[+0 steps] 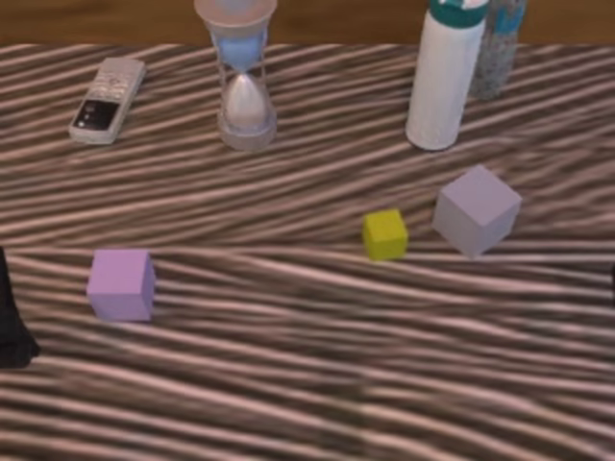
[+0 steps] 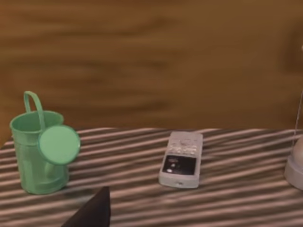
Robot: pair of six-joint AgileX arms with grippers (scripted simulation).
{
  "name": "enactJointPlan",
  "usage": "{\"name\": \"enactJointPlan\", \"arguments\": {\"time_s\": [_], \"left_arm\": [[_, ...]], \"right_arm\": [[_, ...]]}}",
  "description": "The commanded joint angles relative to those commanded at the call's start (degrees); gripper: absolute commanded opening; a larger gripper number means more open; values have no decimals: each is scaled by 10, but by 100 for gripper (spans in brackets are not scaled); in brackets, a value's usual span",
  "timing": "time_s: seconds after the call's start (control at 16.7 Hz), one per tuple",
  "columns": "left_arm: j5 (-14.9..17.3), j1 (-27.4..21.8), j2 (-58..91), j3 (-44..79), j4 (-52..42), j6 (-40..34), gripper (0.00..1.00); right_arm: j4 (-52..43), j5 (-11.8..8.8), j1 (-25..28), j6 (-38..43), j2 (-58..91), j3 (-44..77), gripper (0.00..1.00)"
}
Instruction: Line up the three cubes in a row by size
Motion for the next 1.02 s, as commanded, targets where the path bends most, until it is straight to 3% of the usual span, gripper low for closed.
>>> {"name": "enactJointPlan", "arguments": {"time_s": [0.54,1.02], "left_arm": [[0,0,0,0,0,0,100],[0,0,0,0,0,0,100]], "right_arm": [[-301,3,104,61,520,394,100],[-397,-17,182,105,776,790,100]]}}
